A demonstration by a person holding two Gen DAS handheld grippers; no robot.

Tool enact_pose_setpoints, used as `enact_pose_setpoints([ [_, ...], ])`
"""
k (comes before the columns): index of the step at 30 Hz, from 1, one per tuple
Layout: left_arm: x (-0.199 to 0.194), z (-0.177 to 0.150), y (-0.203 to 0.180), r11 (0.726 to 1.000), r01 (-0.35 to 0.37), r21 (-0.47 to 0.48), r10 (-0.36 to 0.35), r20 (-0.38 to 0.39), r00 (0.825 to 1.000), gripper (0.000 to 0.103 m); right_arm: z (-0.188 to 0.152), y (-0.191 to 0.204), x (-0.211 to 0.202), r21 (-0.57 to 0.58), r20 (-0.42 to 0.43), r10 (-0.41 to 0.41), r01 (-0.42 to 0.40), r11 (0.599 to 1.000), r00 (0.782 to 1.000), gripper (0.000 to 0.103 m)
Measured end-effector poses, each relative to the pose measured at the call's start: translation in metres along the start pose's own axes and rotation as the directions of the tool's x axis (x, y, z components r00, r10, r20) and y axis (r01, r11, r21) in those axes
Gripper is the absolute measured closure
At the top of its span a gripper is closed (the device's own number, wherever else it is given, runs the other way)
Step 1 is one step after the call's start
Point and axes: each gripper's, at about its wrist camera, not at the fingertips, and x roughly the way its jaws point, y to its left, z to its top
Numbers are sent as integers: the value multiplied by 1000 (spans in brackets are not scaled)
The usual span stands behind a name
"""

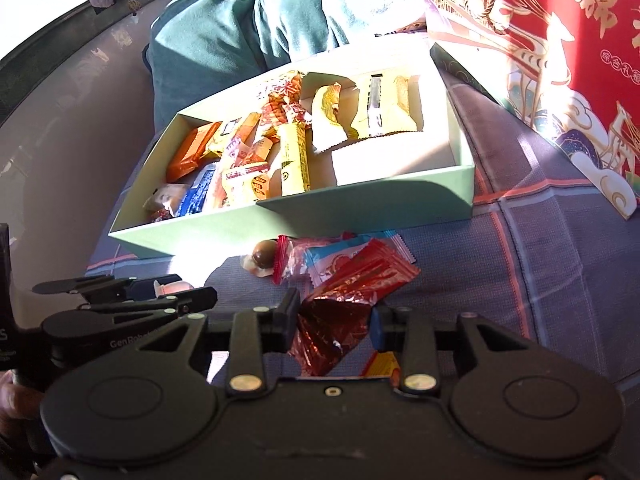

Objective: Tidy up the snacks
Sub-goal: 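Grasp the white jelly cup with the left gripper while the right grasps the red candy bag, then lower the jelly cup and red bag into the green box and open both grippers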

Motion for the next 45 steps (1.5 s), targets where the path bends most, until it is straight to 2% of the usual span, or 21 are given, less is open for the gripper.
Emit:
enact_pose_setpoints([
  [5, -25, 18, -5, 1000, 15, 23, -16, 50, 999, 61, 20, -6, -25, -6, 67, 23, -22, 1000, 997, 69],
  [11, -34, 64, -24, 998, 27, 51, -33, 123, 992, 61, 67, -23, -35, 10, 145, 24, -26, 1000, 989, 69],
  [18, -4, 113, -55, 996, 50, 72, -58, 123, 991, 61, 116, -32, -12, 6, 133, 15, -16, 1000, 991, 70],
  [25, 34, 129, -65, 997, 38, 72, -43, 79, 996, 59, 134, -37, 13, 0, 111, 4, -4, 1000, 994, 69],
  [27, 36, 130, -64, 998, 7, 70, -13, 81, 997, 36, 135, -39, 14, 15, 117, 9, -11, 1000, 993, 58],
  [28, 35, 129, -64, 998, -7, 70, 1, 91, 996, 13, 135, -40, 14, 23, 122, 13, -15, 1000, 992, 41],
  [29, 33, 129, -63, 997, -22, 71, 14, 107, 994, 0, 133, -41, 12, 28, 132, 9, -13, 1000, 991, 26],
  [31, 29, 127, -62, 996, -44, 82, 33, 126, 991, 0, 131, -42, 8, 35, 153, -3, -2, 999, 988, 11],
  [32, 28, 127, -61, 995, -48, 85, 37, 123, 992, 0, 128, -42, 6, 44, 160, -3, -4, 999, 987, 8],
  [38, 15, 118, -55, 997, -44, 69, 36, 116, 993, 0, 114, -40, -7, 64, 165, -7, -3, 998, 986, 1],
  [45, -8, 90, -55, 996, -42, 76, 33, 112, 993, 0, 87, -40, -26, 61, 144, -6, -3, 998, 989, 0],
])
